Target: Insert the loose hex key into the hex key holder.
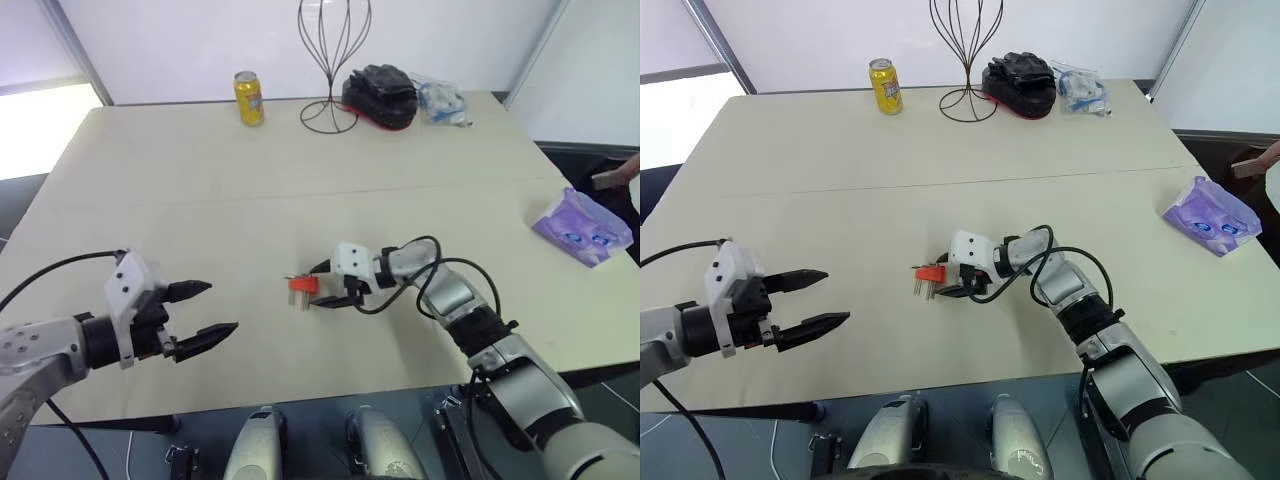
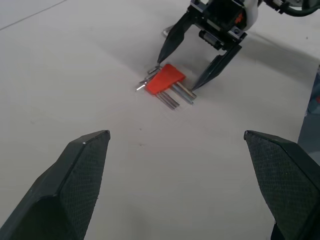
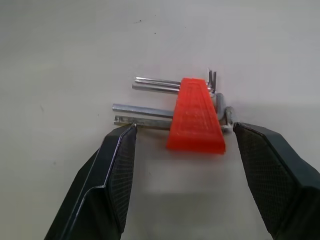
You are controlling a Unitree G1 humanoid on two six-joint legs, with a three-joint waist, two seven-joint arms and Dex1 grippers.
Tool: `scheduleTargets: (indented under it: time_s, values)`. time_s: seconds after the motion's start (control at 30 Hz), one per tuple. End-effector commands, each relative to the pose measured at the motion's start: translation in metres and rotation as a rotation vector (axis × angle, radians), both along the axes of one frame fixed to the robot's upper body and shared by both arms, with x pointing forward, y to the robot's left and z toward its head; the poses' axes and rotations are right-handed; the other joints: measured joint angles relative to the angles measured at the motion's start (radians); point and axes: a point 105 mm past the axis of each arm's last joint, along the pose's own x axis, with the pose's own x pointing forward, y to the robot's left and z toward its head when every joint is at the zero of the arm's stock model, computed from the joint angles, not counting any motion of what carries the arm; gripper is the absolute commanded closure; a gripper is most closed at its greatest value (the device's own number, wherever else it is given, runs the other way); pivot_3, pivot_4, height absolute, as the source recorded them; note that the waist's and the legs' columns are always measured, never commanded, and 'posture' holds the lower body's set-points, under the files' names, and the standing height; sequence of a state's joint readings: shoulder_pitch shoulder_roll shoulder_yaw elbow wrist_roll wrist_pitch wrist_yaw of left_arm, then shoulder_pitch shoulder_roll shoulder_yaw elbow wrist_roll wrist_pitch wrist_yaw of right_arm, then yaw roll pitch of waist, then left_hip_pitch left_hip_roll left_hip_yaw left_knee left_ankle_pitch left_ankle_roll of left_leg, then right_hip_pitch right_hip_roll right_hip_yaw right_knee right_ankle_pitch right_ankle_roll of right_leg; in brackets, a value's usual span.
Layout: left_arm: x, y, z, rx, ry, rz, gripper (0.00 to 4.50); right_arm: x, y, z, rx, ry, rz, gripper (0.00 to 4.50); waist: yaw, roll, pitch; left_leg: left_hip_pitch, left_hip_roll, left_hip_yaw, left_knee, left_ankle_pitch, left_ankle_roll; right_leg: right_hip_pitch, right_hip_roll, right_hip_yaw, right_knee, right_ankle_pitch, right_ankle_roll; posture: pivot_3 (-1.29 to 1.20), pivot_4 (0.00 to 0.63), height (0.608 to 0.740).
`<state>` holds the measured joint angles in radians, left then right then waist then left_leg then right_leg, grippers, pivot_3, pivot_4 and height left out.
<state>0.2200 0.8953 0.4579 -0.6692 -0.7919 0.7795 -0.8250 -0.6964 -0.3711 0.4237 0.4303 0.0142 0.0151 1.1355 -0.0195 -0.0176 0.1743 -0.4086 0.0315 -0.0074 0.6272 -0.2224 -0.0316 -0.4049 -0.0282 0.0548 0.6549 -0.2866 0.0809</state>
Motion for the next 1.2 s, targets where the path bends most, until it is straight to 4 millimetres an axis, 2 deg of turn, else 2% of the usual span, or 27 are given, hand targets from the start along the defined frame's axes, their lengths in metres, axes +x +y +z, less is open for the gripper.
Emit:
scheduleTargets:
  time_s: [0.03,0.2,0.33,0.5,0.7,1.2]
  values:
    - [0.0,0.002,0.01,0.022,-0.051,0.004,0.0,0.006,0.004,0.01,0.018,-0.027,0.004,1.31,0.0,0.0,0.0,0.0,0.0,0.0,0.0,0.0,0.0,0.0,0.0,0.0,0.0,0.0,0.0,0.0,0.15,0.74]
    - [-0.001,0.002,0.011,0.027,-0.053,0.007,0.0,0.013,0.003,0.007,0.018,-0.02,-0.021,1.31,-0.002,0.0,0.0,0.0,0.0,0.0,0.0,0.0,0.0,0.0,0.0,0.0,0.0,0.0,0.0,0.0,0.15,0.74]
    - [-0.002,0.001,0.01,0.03,-0.054,0.008,0.0,0.019,-0.005,0.004,-0.008,-0.018,-0.041,1.31,-0.001,0.0,0.0,0.0,0.0,0.0,0.0,0.0,0.0,0.0,0.0,0.0,0.0,0.0,-0.001,0.0,0.15,0.74]
    - [-0.002,0.001,0.009,0.03,-0.055,0.01,0.0,0.015,-0.02,0.003,-0.053,0.007,-0.021,1.31,0.004,0.0,0.0,0.0,0.0,0.0,0.0,0.0,0.0,0.0,-0.001,0.0,0.0,0.0,-0.001,0.0,0.15,0.74]
    - [0.0,0.0,0.009,0.032,-0.059,0.006,0.0,0.013,-0.027,0.001,-0.057,0.031,-0.038,1.31,0.002,0.0,0.0,0.0,0.0,0.0,0.0,0.0,0.0,0.001,-0.001,0.0,0.0,0.0,-0.001,0.0,0.15,0.74]
    - [0.003,0.0,0.01,0.045,-0.065,-0.002,0.0,0.0,-0.008,-0.005,0.045,0.185,-0.109,1.31,-0.003,0.0,0.0,0.001,0.0,0.0,-0.001,0.0,0.0,0.0,0.0,0.0,0.0,0.0,-0.001,0.0,0.15,0.74]
